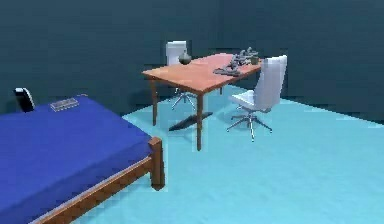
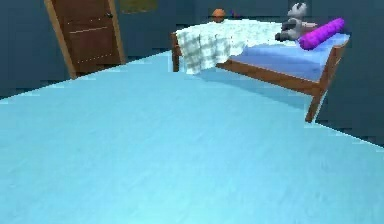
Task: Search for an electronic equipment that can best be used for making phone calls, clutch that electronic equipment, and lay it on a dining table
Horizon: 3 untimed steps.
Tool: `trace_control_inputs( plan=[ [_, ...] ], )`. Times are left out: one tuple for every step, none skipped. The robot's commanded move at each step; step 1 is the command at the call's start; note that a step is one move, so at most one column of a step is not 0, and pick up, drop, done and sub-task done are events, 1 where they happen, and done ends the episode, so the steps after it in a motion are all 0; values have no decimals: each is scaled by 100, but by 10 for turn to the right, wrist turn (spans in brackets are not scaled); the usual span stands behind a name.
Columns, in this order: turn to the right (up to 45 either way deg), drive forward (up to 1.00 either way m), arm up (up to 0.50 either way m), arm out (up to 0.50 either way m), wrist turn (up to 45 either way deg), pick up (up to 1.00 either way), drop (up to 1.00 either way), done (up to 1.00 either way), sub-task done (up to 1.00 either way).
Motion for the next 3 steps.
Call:
trace_control_inputs(
  plan=[
    [-450,0,0,0,0,0,0,0,0],
    [-300,0,0,0,0,0,0,0,0],
    [0,30,0,0,0,0,0,0,0]
  ],
)
